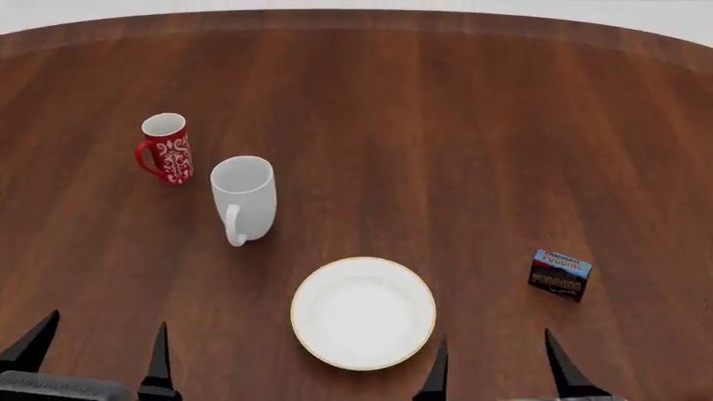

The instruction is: Put the white mug on the plate.

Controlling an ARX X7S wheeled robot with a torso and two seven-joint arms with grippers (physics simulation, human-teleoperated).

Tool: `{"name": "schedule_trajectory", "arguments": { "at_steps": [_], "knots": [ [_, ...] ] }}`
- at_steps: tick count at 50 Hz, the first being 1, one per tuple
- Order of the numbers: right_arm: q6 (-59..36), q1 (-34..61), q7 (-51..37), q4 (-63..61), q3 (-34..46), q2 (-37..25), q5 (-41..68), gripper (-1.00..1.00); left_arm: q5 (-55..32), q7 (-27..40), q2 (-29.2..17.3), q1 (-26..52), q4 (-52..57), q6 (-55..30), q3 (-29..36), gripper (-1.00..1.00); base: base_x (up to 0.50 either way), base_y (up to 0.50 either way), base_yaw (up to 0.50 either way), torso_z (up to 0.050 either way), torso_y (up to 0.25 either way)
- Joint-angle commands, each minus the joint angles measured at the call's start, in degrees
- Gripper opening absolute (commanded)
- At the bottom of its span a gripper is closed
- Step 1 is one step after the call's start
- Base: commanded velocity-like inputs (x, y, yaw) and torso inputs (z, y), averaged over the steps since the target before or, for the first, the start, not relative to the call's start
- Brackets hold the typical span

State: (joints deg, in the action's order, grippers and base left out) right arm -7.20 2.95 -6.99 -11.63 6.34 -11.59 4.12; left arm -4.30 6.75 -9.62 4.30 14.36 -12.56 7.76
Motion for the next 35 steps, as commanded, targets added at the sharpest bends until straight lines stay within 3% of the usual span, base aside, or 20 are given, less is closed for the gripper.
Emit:
{"name": "schedule_trajectory", "arguments": {
  "at_steps": [1,25,35],
  "knots": [
    [-4.8,2.9,0.5,-4.7,0.6,-2.9,-1.2,1.00,-0.9,-0.4,-1.9,2.2,2.5,-2.8,-0.7,1.00,0.00,0.00,0.00,0.000,0.000],
    [-7.7,9.1,3.4,-3.4,1.1,-4.5,1.5,1.00,-3.1,-2.0,-4.8,6.7,6.2,-9.5,-0.8,1.00,0.00,0.00,0.00,0.000,0.000],
    [-6.4,9.7,3.8,-1.6,1.7,-3.9,2.3,1.00,-3.3,-1.4,-4.9,5.8,6.3,-9.0,-0.7,1.00,0.00,0.48,0.00,0.000,0.000]
  ]
}}
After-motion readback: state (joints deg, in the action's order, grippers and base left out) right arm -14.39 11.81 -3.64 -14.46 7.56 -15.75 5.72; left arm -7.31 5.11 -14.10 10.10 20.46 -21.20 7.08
